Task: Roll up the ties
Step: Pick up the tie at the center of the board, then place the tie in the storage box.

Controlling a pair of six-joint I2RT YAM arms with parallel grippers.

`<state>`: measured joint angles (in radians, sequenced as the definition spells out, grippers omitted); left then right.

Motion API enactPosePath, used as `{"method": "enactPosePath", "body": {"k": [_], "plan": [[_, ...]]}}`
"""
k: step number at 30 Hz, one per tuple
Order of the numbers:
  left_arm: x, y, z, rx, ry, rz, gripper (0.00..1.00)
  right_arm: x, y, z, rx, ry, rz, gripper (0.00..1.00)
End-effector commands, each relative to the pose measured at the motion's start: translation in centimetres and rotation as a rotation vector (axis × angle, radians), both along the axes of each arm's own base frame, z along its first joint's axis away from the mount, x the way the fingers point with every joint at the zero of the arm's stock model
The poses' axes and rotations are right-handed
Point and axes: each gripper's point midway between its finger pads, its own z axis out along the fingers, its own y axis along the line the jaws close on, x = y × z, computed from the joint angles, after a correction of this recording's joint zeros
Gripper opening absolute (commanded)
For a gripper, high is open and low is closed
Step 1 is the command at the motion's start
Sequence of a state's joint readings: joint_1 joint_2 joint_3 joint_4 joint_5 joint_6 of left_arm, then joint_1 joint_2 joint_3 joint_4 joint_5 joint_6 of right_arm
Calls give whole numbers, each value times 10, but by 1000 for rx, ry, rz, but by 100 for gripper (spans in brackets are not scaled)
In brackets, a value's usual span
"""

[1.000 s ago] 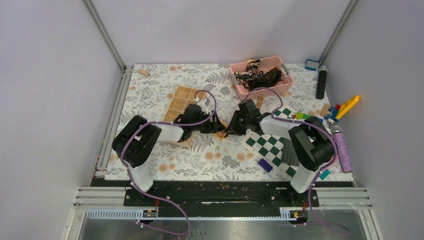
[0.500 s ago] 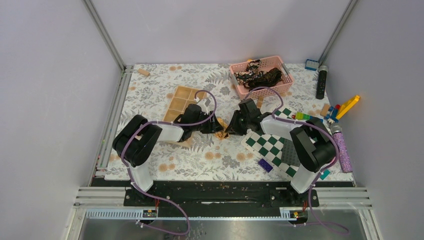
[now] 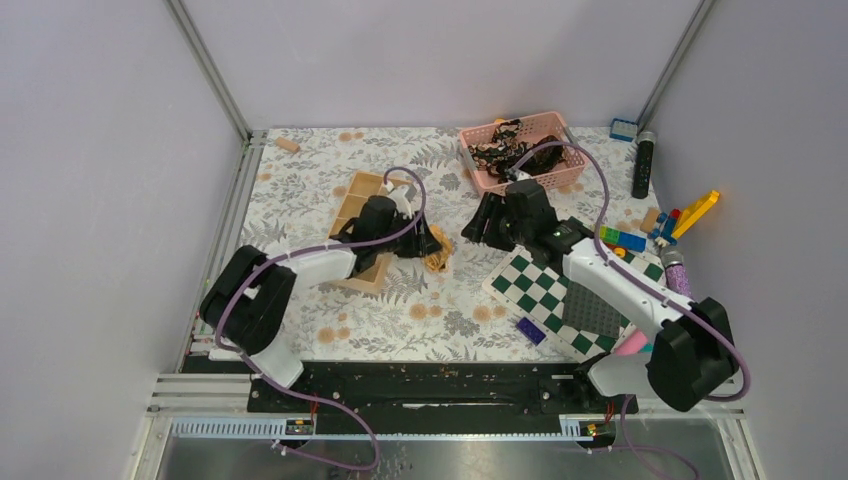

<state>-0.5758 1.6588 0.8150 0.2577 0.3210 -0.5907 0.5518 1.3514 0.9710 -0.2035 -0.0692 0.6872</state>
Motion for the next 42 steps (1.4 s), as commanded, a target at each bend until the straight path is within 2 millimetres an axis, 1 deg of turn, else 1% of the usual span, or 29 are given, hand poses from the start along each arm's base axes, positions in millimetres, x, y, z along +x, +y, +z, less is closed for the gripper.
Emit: {"method": "enactPosePath", "body": {"k": [1,6,7,8,10,13,14,15,16,20,22,24,33,38,42], "plan": [[38,23,65,22,-174,53,46,-9,-19,-1,-51,-3,-28,59],[69,66,89,44,-218,147,46,-22,-23,-12,-49,31,-15,59],[79,79,94,45,-224,176,46,-25,-23,-14,-48,37,-12,59],[87,87,98,44,-230,192,46,-27,-24,-16,-46,41,-12,59],[101,101,106,42,-241,212,46,-31,-26,-17,-44,43,-13,59],[125,115,119,46,-266,220,46,-36,-31,-20,-49,45,-22,59],[136,119,129,47,-286,220,46,-38,-32,-21,-52,47,-23,59],[144,123,131,54,-290,223,45,-39,-33,-21,-51,47,-25,59],[153,128,126,65,-276,222,45,-41,-34,-22,-49,48,-27,59],[180,137,120,72,-267,202,45,-46,-36,-25,-44,56,-30,59],[189,140,113,76,-250,201,44,-48,-37,-27,-46,64,-32,59],[194,140,104,77,-234,197,44,-49,-38,-30,-50,69,-34,59],[202,157,76,109,-191,231,43,-50,-39,-33,-61,76,-29,58],[205,165,66,135,-189,250,42,-51,-40,-35,-66,80,-25,59],[209,167,62,150,-200,249,42,-52,-40,-36,-66,85,-22,58]]}}
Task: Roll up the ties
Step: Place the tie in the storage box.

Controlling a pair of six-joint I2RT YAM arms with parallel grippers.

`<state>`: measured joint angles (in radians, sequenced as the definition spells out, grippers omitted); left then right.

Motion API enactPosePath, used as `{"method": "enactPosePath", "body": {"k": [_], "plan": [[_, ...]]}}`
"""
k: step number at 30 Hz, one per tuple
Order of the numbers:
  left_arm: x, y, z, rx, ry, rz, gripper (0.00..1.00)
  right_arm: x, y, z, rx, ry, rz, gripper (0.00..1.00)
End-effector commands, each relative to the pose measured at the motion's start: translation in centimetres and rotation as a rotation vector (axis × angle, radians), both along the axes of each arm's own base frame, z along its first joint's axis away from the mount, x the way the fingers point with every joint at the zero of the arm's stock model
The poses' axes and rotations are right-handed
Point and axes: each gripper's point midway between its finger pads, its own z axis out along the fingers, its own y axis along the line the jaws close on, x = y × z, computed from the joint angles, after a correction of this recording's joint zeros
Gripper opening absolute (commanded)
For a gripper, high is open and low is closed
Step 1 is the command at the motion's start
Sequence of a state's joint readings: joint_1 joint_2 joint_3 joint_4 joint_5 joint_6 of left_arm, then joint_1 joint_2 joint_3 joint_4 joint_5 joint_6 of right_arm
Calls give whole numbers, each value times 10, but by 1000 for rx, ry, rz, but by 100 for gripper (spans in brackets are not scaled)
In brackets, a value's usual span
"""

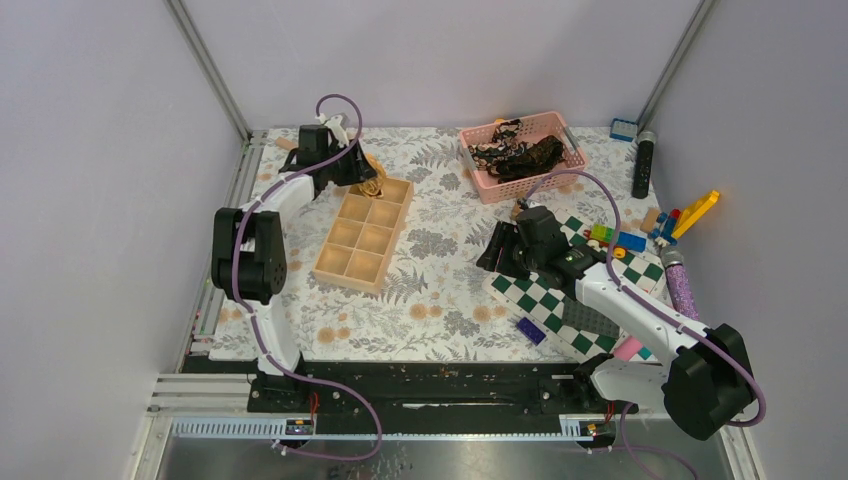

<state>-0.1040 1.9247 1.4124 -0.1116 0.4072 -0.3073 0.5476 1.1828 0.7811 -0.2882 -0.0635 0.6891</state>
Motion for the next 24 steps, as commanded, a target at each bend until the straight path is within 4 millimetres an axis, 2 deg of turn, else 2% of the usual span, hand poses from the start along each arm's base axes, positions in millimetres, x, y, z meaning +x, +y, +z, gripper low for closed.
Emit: {"method": "enactPosePath", "body": {"k": [1,14,24], "plan": [[20,5,10,29,-85,-4,42,1,-4,0,-8,-6,-11,58],[39,11,4,64,-99,-3,41,-1,-6,0,-16,-1,-7,58],[37,24,-4,95,-56,81,37,1,-3,3,-12,-4,-2,58]]}}
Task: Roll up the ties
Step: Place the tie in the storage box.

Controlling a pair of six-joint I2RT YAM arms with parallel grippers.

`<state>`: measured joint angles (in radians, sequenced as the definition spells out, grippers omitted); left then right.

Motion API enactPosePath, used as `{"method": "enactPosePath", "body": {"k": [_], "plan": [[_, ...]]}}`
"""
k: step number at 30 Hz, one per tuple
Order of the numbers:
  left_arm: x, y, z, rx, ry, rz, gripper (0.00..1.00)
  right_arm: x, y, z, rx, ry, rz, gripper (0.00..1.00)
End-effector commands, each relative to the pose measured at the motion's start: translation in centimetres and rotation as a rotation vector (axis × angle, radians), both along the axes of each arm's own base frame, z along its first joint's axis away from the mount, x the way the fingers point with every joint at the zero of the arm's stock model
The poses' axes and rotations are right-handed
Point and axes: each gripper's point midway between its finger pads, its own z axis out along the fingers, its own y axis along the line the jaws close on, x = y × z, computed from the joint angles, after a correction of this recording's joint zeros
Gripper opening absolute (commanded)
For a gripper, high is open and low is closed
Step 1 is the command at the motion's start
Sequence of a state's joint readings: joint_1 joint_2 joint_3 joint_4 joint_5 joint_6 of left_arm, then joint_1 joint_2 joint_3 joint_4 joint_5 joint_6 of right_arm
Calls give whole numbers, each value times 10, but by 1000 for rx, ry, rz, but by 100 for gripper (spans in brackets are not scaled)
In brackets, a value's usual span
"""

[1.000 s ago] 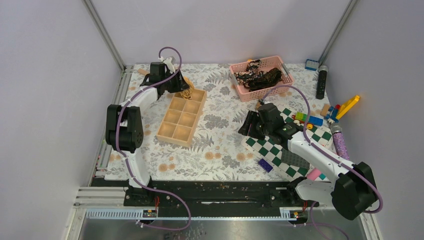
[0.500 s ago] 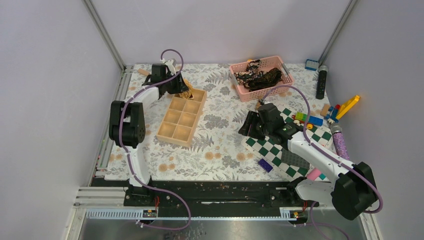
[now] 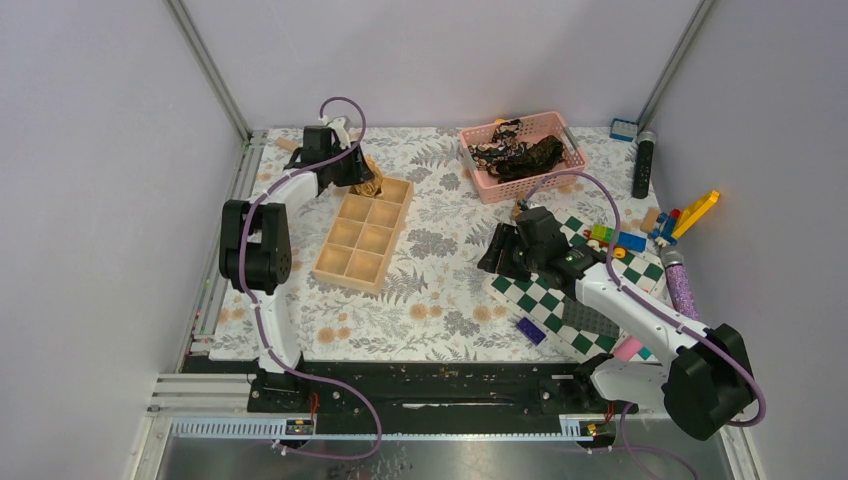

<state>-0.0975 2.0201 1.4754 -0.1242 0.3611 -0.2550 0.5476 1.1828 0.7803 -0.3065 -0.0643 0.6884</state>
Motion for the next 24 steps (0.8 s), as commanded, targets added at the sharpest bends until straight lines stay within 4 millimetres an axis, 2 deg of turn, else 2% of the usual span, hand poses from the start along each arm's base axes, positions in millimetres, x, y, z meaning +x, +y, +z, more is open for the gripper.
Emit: {"method": "enactPosePath", "body": {"k": [1,12,24], "plan": [[20,15,24,36,-73,76,37,5,-2,6,-1,-20,-5,58],[20,26,10,80,-1,149,37,6,1,6,0,-14,5,58],[18,13,-4,118,39,154,40,7,1,11,4,-29,6,58]]}}
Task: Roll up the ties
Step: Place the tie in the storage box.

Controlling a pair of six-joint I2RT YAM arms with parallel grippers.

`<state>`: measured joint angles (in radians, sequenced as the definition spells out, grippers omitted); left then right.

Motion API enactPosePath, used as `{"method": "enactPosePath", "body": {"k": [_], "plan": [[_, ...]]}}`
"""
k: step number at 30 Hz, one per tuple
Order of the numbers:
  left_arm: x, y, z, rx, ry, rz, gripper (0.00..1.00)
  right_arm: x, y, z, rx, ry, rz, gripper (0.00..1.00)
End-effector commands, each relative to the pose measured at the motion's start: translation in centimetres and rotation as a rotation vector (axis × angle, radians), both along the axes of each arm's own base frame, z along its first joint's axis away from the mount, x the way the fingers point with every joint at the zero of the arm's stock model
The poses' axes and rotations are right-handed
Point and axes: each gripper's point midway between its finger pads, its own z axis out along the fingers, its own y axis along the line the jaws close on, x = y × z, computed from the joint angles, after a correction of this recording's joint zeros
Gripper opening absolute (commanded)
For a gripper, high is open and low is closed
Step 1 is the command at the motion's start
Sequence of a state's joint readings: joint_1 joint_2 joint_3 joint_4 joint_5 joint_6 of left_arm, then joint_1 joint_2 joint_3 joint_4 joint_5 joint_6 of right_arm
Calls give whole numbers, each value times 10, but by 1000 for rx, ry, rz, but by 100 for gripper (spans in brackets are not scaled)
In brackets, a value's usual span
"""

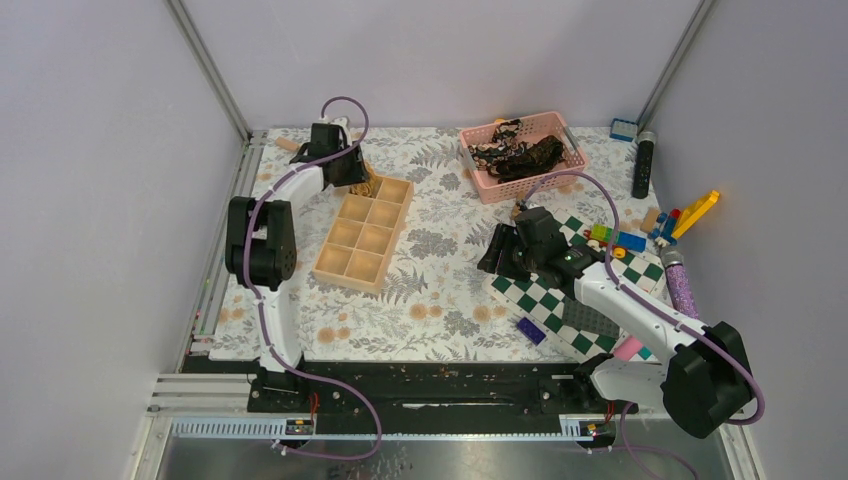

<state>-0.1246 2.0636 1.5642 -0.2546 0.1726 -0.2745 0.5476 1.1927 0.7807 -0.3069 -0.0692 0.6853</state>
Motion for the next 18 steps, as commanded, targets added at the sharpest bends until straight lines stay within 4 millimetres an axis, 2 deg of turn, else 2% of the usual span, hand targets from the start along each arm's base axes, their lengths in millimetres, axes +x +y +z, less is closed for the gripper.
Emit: {"method": "enactPosePath", "body": {"k": [1,8,13,18], "plan": [[11,-4,8,0,-38,21,40,7,0,13,7,-36,1,58],[2,-7,-4,9,-42,19,44,7,0,14,11,-37,3,58],[3,-2,-6,32,-29,57,46,7,2,16,17,-38,6,58],[2,-2,-17,48,26,64,50,7,3,17,22,-38,6,58]]}}
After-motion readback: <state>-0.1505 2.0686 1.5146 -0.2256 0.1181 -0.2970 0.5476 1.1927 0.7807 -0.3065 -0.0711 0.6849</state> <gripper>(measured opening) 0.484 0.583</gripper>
